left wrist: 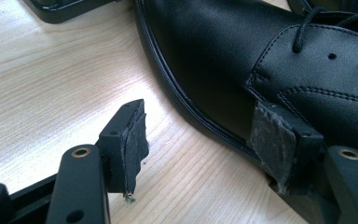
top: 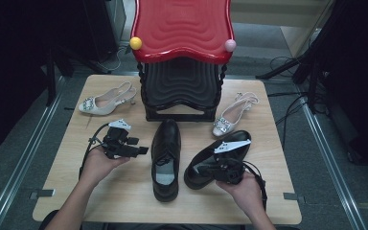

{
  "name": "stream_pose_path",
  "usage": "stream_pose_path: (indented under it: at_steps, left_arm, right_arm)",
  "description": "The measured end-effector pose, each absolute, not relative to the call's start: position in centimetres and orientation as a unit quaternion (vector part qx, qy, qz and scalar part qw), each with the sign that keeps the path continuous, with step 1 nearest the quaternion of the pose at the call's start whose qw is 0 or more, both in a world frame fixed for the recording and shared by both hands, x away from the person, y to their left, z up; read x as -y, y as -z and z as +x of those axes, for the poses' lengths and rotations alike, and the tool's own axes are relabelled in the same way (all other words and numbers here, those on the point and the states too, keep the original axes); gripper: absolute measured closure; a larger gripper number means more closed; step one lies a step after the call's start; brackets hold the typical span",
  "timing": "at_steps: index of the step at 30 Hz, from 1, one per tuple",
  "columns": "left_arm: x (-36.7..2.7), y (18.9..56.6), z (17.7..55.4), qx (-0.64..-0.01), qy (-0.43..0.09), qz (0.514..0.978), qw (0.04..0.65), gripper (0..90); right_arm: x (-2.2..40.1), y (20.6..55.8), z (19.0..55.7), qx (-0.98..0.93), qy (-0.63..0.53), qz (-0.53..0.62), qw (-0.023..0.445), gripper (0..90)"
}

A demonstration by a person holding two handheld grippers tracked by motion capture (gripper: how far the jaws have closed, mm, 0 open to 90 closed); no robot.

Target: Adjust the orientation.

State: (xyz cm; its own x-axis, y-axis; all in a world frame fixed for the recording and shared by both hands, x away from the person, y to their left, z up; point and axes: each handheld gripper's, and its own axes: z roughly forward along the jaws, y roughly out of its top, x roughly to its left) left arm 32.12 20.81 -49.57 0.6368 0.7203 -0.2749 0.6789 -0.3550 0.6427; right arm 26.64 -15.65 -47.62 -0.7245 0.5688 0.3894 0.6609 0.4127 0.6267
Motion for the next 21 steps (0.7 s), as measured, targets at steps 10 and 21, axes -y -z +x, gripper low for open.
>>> stream_pose_path:
  at_steps: [10,21]
  left_arm:
    - [-20.7,49.6,32.1,-0.424,-0.027,0.824,0.373,35.8]
    - [-20.7,49.6,32.1,-0.423,-0.028,0.825,0.373,35.8]
  right_arm:
    - [14.2,47.8,24.4,0.851,0.399,-0.334,0.074,90.0]
    - [18.1,45.9,24.8,0.818,0.438,-0.373,0.0,90.0]
